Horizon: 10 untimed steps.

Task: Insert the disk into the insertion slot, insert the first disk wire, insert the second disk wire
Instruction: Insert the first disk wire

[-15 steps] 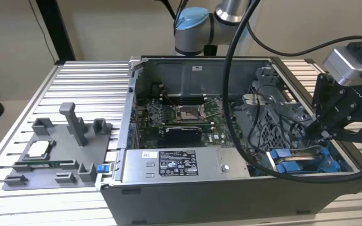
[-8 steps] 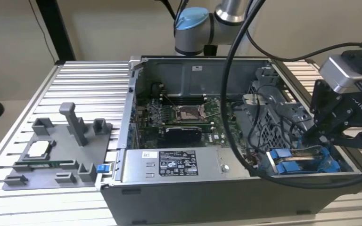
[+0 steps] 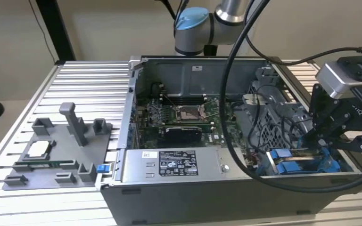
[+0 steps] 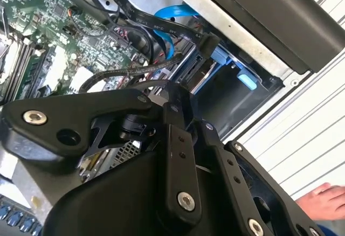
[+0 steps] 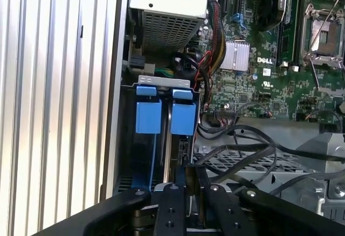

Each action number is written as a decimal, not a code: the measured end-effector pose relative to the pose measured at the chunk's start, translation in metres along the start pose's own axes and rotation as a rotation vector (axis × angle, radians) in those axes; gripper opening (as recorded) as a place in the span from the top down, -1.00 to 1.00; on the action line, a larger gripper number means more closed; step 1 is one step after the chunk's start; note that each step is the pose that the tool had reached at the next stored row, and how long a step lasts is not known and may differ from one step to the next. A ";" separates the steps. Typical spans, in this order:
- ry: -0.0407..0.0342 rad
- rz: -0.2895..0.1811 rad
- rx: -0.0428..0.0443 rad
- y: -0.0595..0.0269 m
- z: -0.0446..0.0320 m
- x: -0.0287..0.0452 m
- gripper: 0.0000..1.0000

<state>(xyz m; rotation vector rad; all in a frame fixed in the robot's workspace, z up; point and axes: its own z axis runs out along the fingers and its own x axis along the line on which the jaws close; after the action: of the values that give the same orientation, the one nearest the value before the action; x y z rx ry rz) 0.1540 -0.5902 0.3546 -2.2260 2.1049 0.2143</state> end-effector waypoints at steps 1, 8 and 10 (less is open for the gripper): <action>-0.0001 0.000 0.0000 0.0000 0.0000 0.0000 1.00; 0.0054 0.002 0.0045 -0.0002 0.0041 -0.0012 1.00; 0.0062 0.004 0.0107 -0.0004 0.0053 -0.0020 1.00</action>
<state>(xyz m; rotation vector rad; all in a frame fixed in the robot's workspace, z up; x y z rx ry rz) 0.1540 -0.5875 0.3496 -2.2197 2.1086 0.1962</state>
